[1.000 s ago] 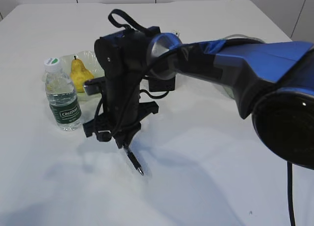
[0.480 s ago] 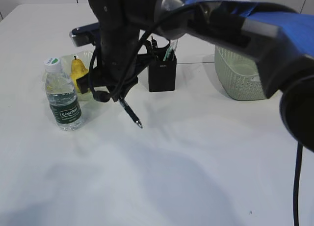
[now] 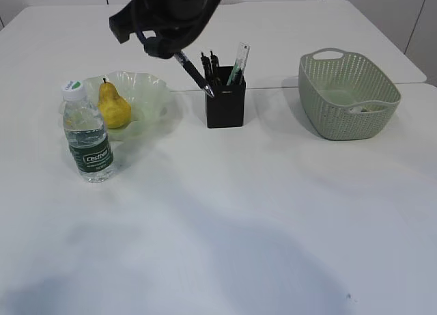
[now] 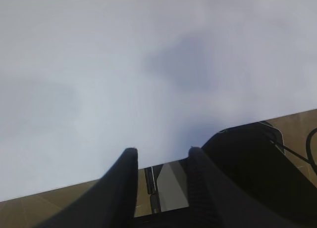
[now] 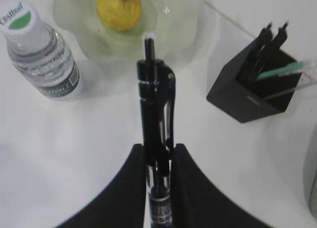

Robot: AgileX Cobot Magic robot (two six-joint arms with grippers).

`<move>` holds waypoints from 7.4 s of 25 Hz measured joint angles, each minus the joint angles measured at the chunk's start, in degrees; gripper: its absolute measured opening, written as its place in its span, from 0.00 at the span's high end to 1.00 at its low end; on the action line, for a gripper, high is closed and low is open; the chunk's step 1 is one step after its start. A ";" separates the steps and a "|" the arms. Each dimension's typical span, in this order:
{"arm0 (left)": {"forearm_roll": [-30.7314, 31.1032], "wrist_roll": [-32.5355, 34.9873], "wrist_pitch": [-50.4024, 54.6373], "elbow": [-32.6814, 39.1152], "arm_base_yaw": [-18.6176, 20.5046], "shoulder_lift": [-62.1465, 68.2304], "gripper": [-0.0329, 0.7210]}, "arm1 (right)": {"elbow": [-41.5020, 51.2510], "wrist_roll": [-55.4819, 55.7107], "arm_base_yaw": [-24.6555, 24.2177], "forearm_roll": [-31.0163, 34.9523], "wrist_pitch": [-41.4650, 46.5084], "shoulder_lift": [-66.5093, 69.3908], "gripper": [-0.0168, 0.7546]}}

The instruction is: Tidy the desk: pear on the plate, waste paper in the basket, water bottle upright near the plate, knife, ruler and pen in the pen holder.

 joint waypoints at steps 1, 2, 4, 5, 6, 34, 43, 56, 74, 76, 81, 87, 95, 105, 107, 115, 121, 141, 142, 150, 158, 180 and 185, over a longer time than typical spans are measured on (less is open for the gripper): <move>0.11 0.00 -0.10 0.00 0.00 0.00 0.64 | 0.00 -0.68 -0.11 -0.14 -0.97 -0.51 0.85; 0.23 0.00 -0.10 0.00 0.00 0.00 0.64 | 0.00 -1.20 -0.34 -0.24 -2.03 -0.80 0.85; 0.33 0.00 -0.10 0.00 0.00 0.00 0.64 | 0.83 -1.90 -0.83 -0.24 -5.08 -1.33 0.85; 0.33 0.00 -0.10 0.00 0.00 0.00 0.64 | 1.43 -2.17 -1.21 -0.24 -6.53 -1.57 0.85; 0.33 0.00 -0.10 0.00 0.00 0.00 0.64 | 2.42 -2.31 -1.76 -0.24 -7.82 -1.69 0.85; -0.42 0.00 -1.60 0.00 0.00 0.00 0.64 | 41.14 4.21 -16.81 -3.83 -86.87 -7.15 0.85; -1.59 0.00 -1.29 0.00 0.00 0.00 0.64 | 40.56 4.30 -19.40 -2.27 -93.70 -0.93 0.85; -2.19 0.00 -1.24 0.00 0.00 0.00 0.64 | 30.10 4.30 -20.51 0.70 -87.56 7.78 0.85; -2.29 0.00 -1.59 0.00 0.00 0.00 0.64 | 29.57 4.30 -21.52 2.07 -85.82 12.14 0.85; -2.29 0.00 -1.82 0.00 0.00 0.00 0.64 | 29.57 4.30 -21.76 2.20 -85.58 12.14 0.85; -2.29 0.00 -2.08 0.00 0.00 0.00 0.64 | 29.57 4.30 -21.81 2.20 -84.30 12.14 0.85; -2.29 0.00 -2.19 0.00 0.00 0.00 0.64 | 29.57 3.98 -21.81 1.59 -83.92 12.14 0.84; -2.29 0.00 -2.41 0.00 0.00 0.00 0.64 | 29.57 2.22 -21.90 0.98 -83.89 12.14 0.77; -2.31 0.00 -2.43 0.00 0.00 0.00 0.64 | 29.57 2.09 -21.90 0.98 -83.79 12.14 0.64; -2.41 0.00 -2.53 0.00 0.00 0.00 0.64 | 29.57 2.09 -21.90 0.98 -83.57 12.14 0.64; -2.41 0.00 -2.69 0.00 0.00 0.00 0.64 | 29.57 2.00 -21.90 0.98 -80.02 10.62 0.64; -2.41 0.00 -3.86 0.00 0.00 0.00 0.64 | 29.57 2.12 -21.90 0.98 -74.63 5.78 0.64; -1.94 0.00 -8.89 0.00 0.00 -0.13 0.64 | 29.57 2.23 -21.90 -1.76 -53.54 -11.32 0.64; -1.94 0.00 -9.35 0.00 0.00 -0.39 0.64 | 29.57 2.23 -21.90 -1.76 -52.87 -12.32 0.64; -1.57 0.00 -15.23 0.00 0.00 -5.63 0.64 | 29.57 2.23 -21.90 -1.98 -48.86 -19.75 0.64; 0.35 0.00 -16.13 0.00 0.00 -11.02 0.64 | 29.57 2.23 -21.90 -2.29 -44.73 -26.97 0.64; 0.35 0.00 -13.84 0.00 0.00 -31.00 0.64 | 62.46 2.23 -21.90 -3.62 -42.22 -68.96 0.64; 0.25 0.00 -13.65 -0.11 0.00 -33.51 0.64 | 67.69 1.90 -21.90 -6.03 -38.26 -80.36 0.64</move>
